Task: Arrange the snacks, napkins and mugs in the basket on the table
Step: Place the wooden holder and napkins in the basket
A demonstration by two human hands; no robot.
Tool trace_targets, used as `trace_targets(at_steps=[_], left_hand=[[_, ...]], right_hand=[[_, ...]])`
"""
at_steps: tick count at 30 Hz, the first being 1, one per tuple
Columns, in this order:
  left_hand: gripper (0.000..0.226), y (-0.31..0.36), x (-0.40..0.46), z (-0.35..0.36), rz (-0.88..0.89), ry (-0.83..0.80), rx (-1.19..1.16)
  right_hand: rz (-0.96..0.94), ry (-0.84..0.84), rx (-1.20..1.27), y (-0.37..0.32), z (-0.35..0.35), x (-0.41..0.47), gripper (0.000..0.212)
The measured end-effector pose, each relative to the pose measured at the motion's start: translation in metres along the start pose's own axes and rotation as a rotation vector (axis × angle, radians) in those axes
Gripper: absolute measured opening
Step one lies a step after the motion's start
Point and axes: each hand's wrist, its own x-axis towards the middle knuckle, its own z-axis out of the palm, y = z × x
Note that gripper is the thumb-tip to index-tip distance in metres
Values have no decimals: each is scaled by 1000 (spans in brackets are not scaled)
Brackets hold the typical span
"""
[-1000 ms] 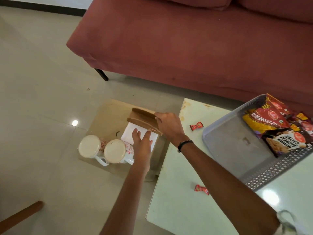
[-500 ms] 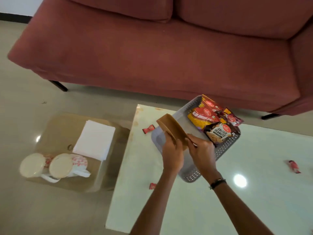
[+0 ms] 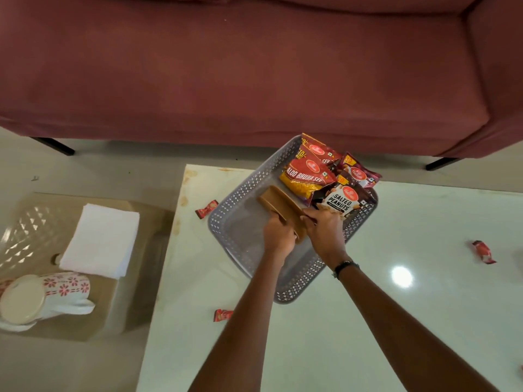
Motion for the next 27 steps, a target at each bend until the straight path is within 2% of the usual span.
trace_targets(at_steps=[11,14,17,20,24,27], left_hand=[[35,6,9,4,20,-7,14],[37,2,-1,-2,152,26,176],[40,-1,-20,-17,336,122,247],[39,-3,-42,-50,413,271,284],[33,-4,-59,-122,436,432,270],[35,-8,-53,-184,339,461,297]], right_hand=[[67,-38,80,4,-1,14,19],[109,-55,79,3,-2,12,28],[42,81,56,-15,-12,0,30],[-88,183,55,-48,-16,-18,23],[-184,69,122,-98,12,-35,19],[-157,-49,246,-141,49,-40,16]])
